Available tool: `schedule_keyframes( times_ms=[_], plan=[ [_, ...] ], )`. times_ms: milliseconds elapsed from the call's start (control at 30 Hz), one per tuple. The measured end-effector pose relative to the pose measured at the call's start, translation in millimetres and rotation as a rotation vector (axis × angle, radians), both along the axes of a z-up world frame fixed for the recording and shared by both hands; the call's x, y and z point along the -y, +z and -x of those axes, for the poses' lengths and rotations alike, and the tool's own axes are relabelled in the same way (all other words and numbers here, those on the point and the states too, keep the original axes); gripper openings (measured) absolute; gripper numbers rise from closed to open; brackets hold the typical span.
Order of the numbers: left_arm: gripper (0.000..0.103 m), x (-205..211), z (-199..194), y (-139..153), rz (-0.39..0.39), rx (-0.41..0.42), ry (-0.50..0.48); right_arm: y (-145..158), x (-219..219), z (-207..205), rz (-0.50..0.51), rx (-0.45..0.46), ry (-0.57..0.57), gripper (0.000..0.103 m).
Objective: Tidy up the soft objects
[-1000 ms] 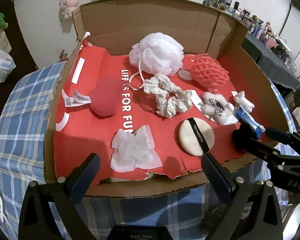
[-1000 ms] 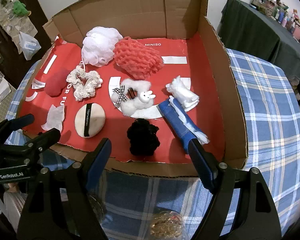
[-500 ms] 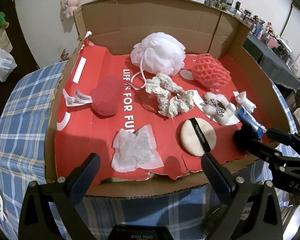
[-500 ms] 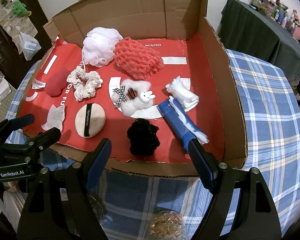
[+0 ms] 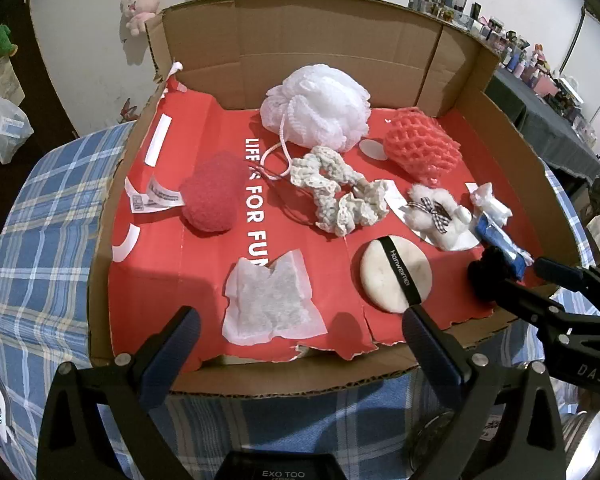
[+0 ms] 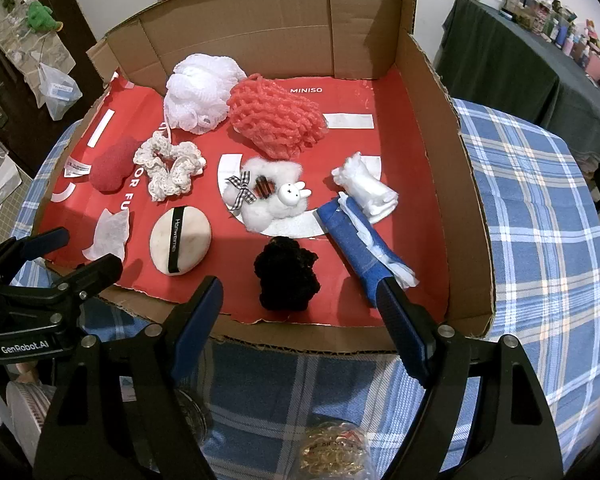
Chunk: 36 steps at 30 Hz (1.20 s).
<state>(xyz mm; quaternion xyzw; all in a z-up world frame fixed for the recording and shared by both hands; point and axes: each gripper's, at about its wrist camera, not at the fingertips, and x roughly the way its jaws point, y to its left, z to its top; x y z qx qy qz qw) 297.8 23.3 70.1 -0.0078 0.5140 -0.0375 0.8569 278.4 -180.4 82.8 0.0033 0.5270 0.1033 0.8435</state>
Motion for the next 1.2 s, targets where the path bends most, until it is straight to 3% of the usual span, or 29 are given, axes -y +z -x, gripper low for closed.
schedule_keyframes(
  times_ms=[1200],
  plan=[
    [0.103, -0.4, -1.2, -1.3, 0.012, -0.006, 0.006, 0.2, 0.0, 0.2, 0.002, -0.001, 0.000, 0.079]
  ],
)
